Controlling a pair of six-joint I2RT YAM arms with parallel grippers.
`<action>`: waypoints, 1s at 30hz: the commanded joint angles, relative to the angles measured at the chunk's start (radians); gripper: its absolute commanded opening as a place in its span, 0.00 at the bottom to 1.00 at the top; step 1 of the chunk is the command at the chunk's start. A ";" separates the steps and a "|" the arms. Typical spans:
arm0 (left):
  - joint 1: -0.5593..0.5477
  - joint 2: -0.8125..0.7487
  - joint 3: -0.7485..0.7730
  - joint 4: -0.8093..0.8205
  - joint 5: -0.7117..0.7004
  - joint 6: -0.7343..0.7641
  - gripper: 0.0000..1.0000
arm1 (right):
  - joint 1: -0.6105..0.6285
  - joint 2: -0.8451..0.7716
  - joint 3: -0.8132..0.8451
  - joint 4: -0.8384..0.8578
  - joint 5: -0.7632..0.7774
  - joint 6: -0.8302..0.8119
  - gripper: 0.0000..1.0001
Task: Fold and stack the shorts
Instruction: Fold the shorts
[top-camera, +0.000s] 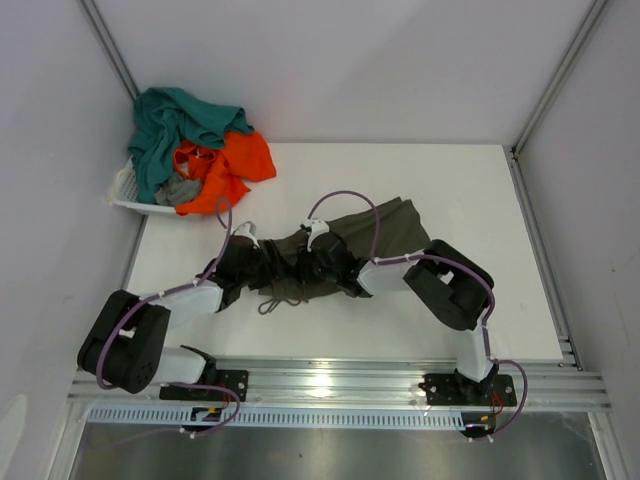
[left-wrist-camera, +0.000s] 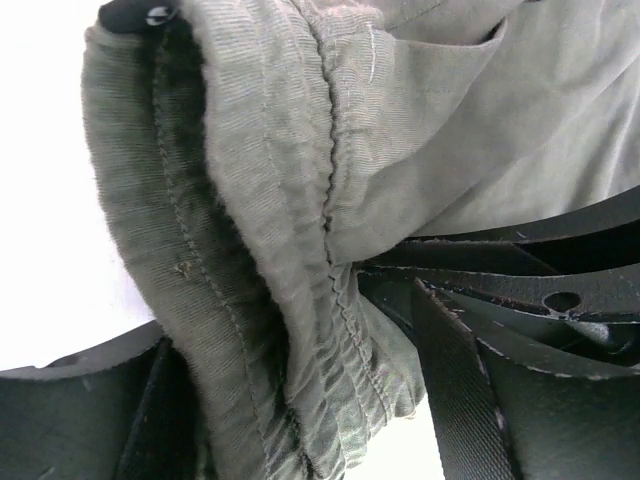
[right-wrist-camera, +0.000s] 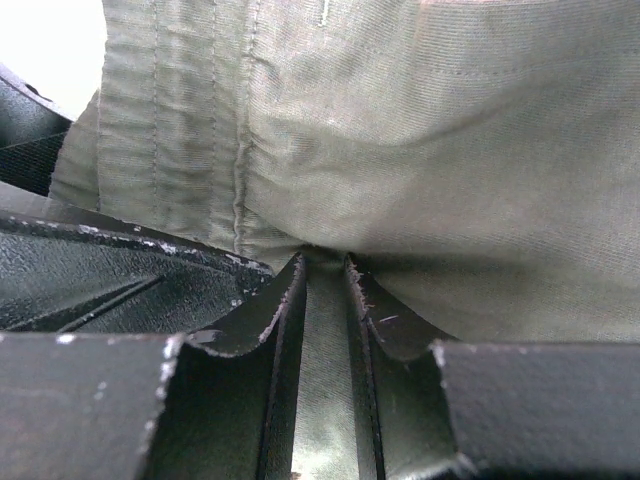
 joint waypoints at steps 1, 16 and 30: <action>0.009 0.036 -0.047 -0.017 0.013 -0.023 0.74 | 0.016 -0.028 -0.015 -0.068 0.010 -0.029 0.25; 0.009 -0.033 -0.151 0.132 -0.011 -0.065 0.28 | 0.036 -0.008 -0.013 -0.047 -0.014 -0.018 0.25; 0.009 -0.195 0.033 -0.248 -0.105 0.040 0.00 | 0.065 -0.023 -0.001 -0.079 0.042 -0.038 0.25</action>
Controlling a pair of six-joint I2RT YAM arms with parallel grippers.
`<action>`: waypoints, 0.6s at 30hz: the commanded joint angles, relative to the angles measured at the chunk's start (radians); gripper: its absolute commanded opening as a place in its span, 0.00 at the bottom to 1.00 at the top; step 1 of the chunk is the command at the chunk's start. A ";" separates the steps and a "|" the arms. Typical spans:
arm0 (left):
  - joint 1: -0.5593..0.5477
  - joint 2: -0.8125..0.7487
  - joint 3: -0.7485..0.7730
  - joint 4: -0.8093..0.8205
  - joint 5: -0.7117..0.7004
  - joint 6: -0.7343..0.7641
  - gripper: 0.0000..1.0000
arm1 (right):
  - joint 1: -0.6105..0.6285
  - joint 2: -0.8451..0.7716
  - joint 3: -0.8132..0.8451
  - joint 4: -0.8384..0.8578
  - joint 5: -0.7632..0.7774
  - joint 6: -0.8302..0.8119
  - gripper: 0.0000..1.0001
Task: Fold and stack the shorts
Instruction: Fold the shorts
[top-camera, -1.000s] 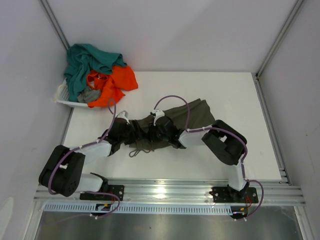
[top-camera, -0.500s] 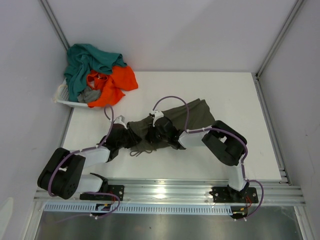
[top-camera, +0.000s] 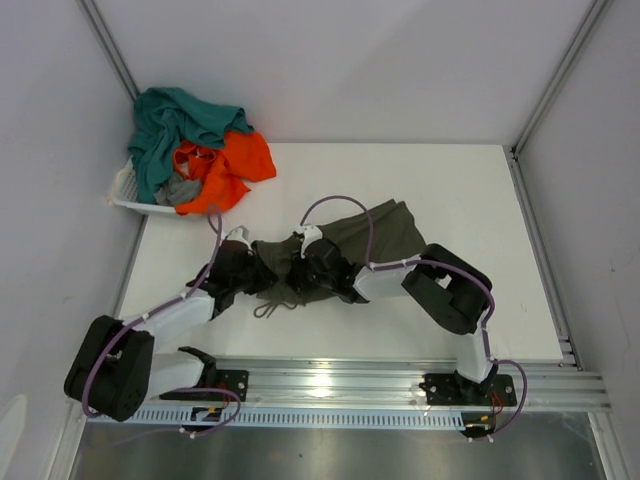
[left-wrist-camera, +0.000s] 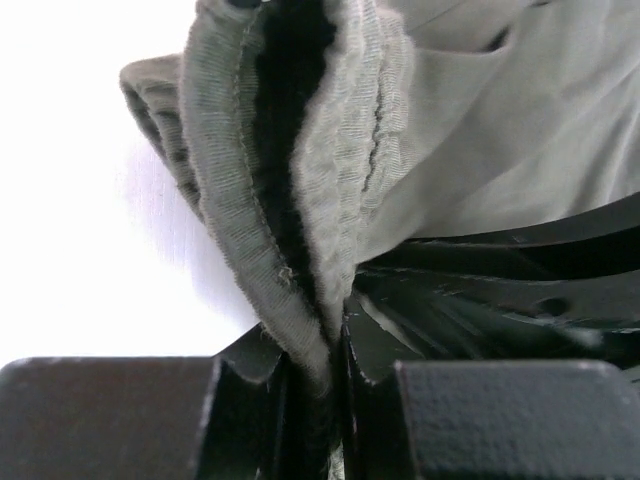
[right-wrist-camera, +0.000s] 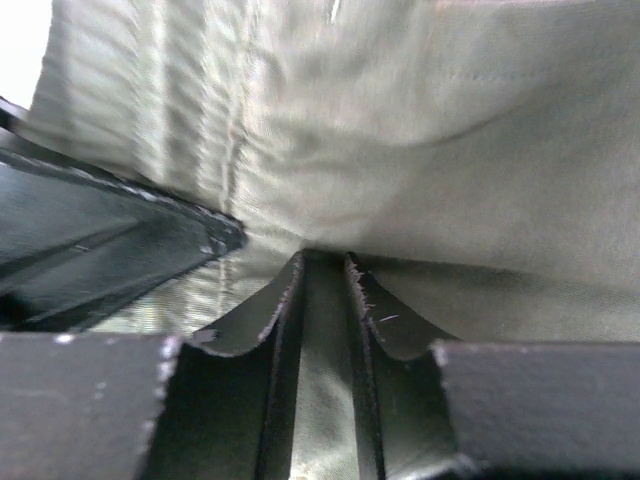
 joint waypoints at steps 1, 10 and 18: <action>0.002 -0.082 0.117 -0.205 -0.111 0.079 0.00 | 0.023 -0.026 0.000 -0.071 0.073 -0.034 0.27; 0.004 -0.107 0.309 -0.500 -0.189 0.137 0.00 | -0.009 -0.179 0.019 -0.102 0.176 -0.083 0.26; 0.016 -0.016 0.514 -0.717 -0.240 0.200 0.00 | -0.038 -0.228 -0.090 0.034 0.402 -0.023 0.23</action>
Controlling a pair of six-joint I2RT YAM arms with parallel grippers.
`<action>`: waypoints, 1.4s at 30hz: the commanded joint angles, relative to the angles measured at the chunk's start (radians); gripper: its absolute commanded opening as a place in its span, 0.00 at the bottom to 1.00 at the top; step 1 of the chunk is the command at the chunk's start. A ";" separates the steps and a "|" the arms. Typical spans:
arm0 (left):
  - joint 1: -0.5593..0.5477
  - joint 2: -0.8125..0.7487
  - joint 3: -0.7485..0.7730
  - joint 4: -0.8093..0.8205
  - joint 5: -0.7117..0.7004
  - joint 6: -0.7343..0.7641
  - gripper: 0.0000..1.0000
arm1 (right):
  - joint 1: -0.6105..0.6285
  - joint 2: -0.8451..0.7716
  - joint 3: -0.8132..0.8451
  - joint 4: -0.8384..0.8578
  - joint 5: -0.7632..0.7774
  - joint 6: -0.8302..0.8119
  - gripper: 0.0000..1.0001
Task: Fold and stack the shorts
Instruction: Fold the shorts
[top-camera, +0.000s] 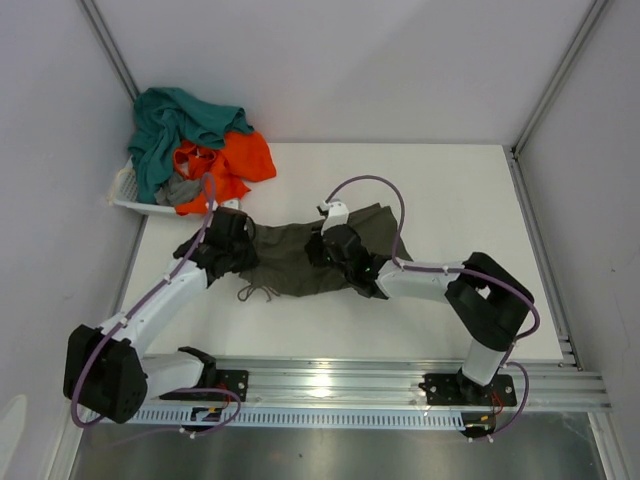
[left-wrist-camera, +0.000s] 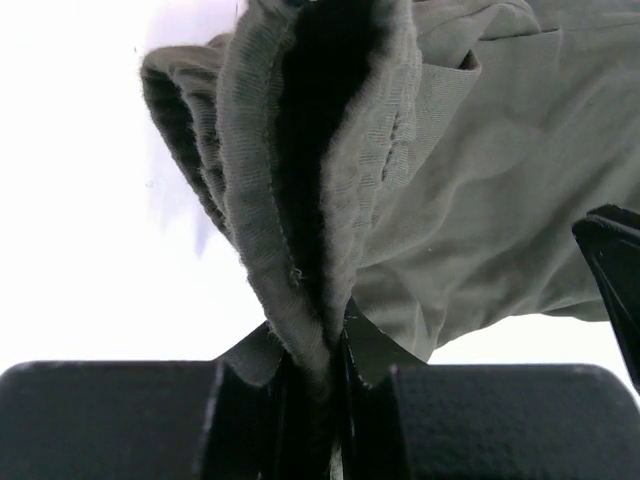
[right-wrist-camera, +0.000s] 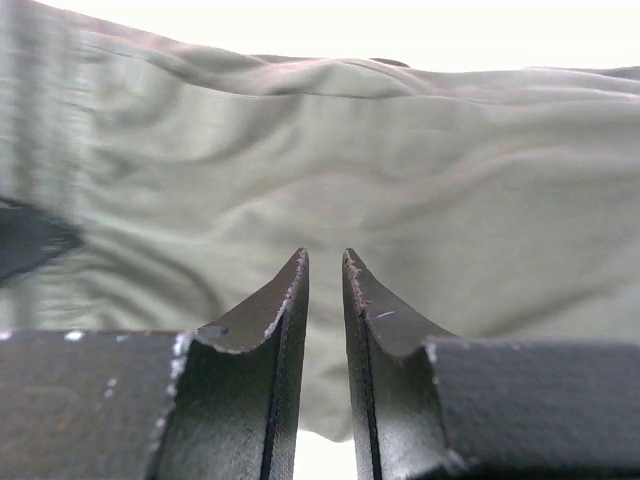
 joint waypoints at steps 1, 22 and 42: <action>0.012 0.049 0.115 -0.126 -0.038 0.056 0.00 | -0.015 0.023 -0.044 0.098 0.132 0.029 0.23; 0.012 0.088 0.334 -0.313 -0.138 0.071 0.00 | 0.146 0.429 0.314 -0.042 0.286 0.113 0.16; -0.146 -0.029 0.293 -0.343 -0.371 0.094 0.00 | 0.063 0.259 0.208 0.184 0.000 0.185 0.20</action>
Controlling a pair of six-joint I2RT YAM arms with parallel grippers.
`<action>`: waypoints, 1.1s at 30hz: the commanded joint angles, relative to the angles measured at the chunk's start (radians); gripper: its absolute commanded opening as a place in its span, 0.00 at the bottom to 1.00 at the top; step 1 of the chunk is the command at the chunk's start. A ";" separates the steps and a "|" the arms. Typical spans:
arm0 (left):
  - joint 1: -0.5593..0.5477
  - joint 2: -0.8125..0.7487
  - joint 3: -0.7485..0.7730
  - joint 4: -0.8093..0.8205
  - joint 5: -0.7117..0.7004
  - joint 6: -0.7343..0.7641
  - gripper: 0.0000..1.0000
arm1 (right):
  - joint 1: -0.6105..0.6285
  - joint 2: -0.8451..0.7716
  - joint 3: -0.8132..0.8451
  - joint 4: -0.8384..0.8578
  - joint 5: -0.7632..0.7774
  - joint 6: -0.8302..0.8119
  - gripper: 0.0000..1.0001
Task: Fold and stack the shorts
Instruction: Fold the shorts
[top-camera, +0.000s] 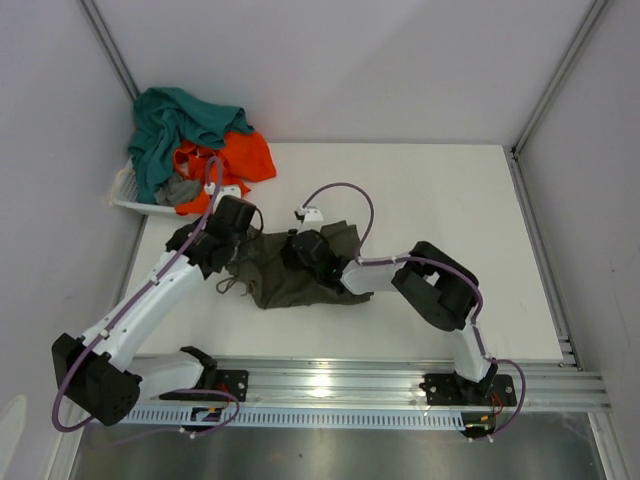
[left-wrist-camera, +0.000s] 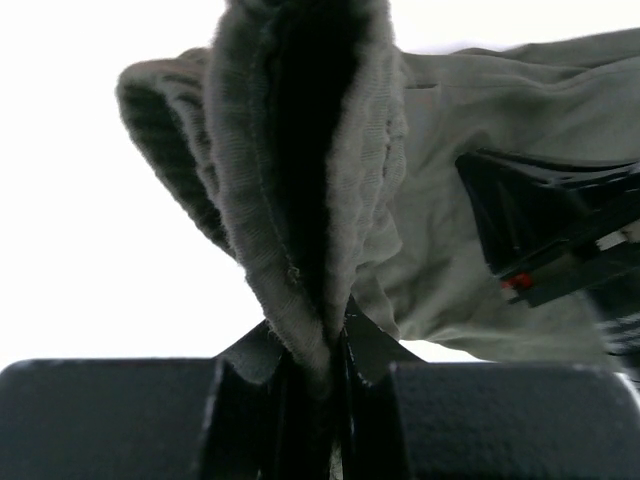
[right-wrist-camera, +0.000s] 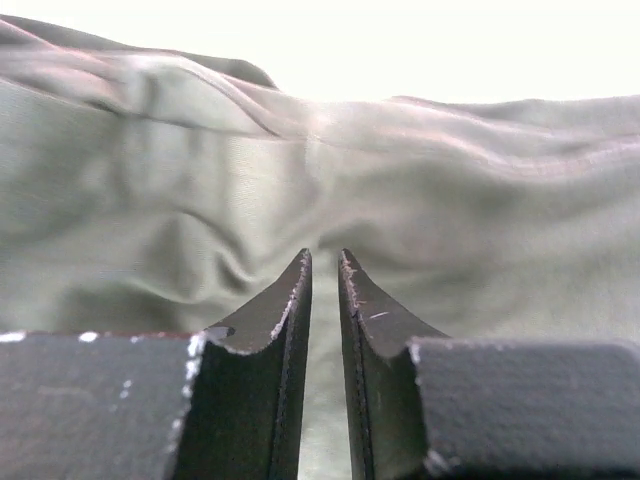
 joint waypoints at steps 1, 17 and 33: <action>-0.023 -0.038 0.014 0.015 -0.090 0.025 0.00 | -0.002 -0.073 -0.006 0.103 -0.064 0.029 0.20; -0.048 -0.006 0.019 0.016 -0.088 0.035 0.00 | 0.004 0.165 0.225 0.073 -0.050 0.046 0.18; -0.071 -0.018 0.031 0.002 -0.102 0.032 0.00 | 0.015 0.230 0.391 -0.029 -0.018 -0.009 0.18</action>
